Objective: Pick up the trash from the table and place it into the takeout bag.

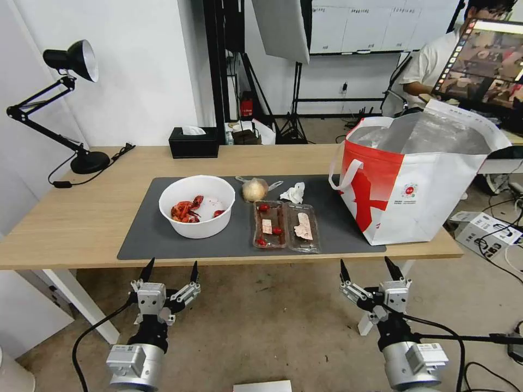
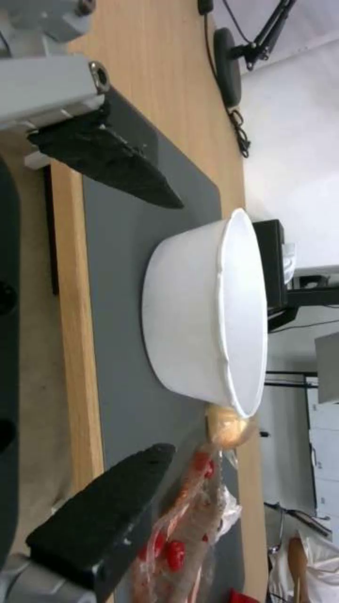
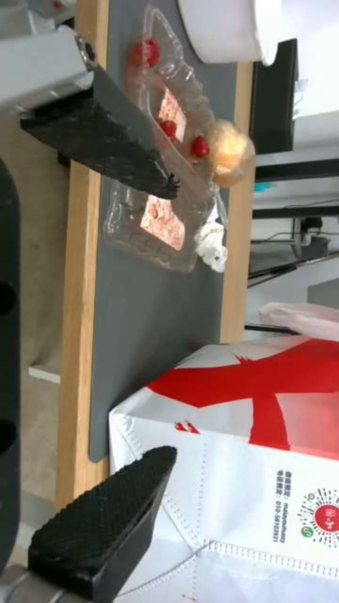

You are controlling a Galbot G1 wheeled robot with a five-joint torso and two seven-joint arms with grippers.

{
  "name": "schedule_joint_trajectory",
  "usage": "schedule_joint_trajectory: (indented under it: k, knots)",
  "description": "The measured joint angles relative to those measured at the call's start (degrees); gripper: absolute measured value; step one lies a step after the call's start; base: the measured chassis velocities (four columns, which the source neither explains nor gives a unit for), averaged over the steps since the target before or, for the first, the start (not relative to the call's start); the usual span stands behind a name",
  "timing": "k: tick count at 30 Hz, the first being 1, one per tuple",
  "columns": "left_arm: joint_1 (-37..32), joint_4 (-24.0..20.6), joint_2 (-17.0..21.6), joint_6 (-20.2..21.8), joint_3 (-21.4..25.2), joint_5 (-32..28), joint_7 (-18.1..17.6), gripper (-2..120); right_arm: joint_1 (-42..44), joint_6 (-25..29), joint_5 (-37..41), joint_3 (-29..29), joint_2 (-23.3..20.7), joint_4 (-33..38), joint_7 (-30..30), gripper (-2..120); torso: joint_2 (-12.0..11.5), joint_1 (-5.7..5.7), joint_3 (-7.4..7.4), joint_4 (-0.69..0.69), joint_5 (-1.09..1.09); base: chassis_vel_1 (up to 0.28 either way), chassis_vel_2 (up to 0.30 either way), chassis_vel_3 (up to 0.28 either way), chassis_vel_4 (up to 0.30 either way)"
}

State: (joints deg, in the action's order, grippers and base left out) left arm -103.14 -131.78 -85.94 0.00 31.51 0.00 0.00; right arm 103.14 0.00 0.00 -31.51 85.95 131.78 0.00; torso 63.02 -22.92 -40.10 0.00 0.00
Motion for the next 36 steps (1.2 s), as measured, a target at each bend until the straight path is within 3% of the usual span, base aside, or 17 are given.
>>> schedule_joint_trajectory:
  k: [28,30,31,34,35,36]
  knots:
    - [0.0,0.0,0.1,0.4,0.0,-0.3,-0.3,100,-0.2,-1.0,0.2,0.1,-0.8,0.1,0.0,100,0.0,0.00,0.00,-0.01,0.01,0.000,0.000,0.000,0.000]
    - [0.0,-0.9,0.4,2.2,0.2,-1.9,-1.4,100,-1.2,-4.0,1.0,0.5,-3.1,0.4,0.2,100,0.0,0.00,0.00,-0.01,-0.01,0.000,0.000,0.000,0.000]
    - [-0.1,-2.5,1.2,5.3,0.6,-4.4,-3.6,100,-2.4,-8.1,2.1,1.0,-6.1,0.9,0.6,100,0.0,0.00,0.00,0.00,0.04,0.000,0.000,0.000,0.000]
    - [-0.2,-2.9,1.3,6.4,0.5,-5.5,-4.3,100,-3.5,-11.5,3.1,1.5,-8.8,1.2,0.8,100,0.0,0.00,0.00,0.02,-0.04,0.000,0.000,0.000,0.000]
    - [-0.4,-4.5,1.7,9.6,0.7,-8.5,-6.6,100,-4.0,-12.1,3.6,2.1,-9.6,0.6,0.6,100,0.0,0.00,0.00,0.01,0.03,0.000,0.000,0.000,0.000]
    - [-0.4,-4.5,1.7,9.6,0.7,-8.5,-6.6,100,-4.0,-12.1,3.6,2.1,-9.6,0.6,0.6,100,0.0,0.00,0.00,0.01,0.03,0.000,0.000,0.000,0.000]
